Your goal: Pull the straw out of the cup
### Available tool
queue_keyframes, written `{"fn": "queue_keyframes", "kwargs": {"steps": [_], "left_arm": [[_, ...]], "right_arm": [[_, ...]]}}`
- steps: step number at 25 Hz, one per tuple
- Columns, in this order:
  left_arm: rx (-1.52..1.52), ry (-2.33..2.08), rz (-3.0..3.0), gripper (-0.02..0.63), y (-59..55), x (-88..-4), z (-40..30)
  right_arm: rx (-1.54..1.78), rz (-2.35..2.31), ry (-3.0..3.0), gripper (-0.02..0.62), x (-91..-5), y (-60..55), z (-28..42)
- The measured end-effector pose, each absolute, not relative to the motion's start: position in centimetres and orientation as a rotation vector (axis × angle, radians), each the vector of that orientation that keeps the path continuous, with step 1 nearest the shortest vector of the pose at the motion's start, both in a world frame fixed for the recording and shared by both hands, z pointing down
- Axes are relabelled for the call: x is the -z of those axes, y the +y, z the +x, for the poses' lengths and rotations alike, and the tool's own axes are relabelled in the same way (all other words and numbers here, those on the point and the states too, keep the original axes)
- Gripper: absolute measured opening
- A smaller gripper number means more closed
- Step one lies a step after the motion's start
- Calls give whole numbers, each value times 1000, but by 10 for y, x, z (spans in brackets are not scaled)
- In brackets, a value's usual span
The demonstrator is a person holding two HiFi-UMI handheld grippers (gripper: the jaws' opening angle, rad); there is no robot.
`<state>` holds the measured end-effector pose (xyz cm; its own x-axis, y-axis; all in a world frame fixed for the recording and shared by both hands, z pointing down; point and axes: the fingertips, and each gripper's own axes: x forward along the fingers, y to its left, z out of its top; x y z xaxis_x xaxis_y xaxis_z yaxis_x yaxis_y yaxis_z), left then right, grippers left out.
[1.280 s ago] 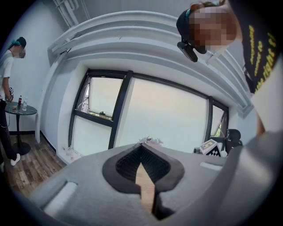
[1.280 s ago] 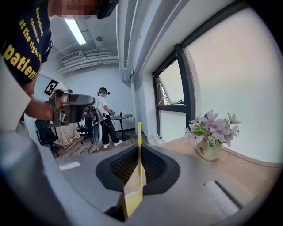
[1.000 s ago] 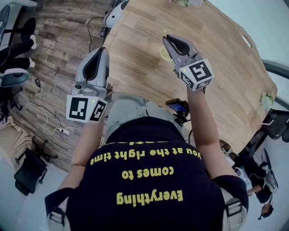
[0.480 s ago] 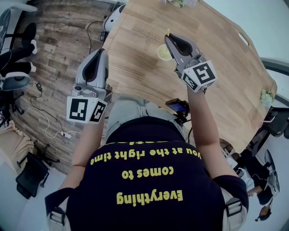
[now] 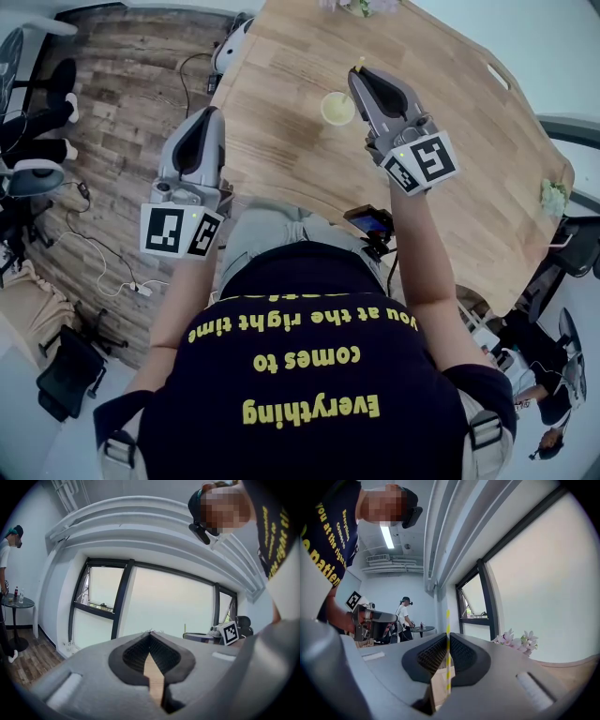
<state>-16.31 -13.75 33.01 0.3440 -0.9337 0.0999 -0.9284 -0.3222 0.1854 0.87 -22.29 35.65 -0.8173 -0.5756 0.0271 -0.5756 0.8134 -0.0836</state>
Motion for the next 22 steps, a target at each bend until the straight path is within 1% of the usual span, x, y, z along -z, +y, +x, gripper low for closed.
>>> {"fn": "queue_keyframes", "kwargs": {"steps": [8, 22], "left_arm": [[40, -1663, 2431, 0, -135, -323, -151], [37, -1569, 2484, 0, -134, -326, -127]], "right_arm": [[-103, 1043, -3042, 28, -331, -217, 30], [-142, 1189, -2991, 28, -330, -208, 68]]}}
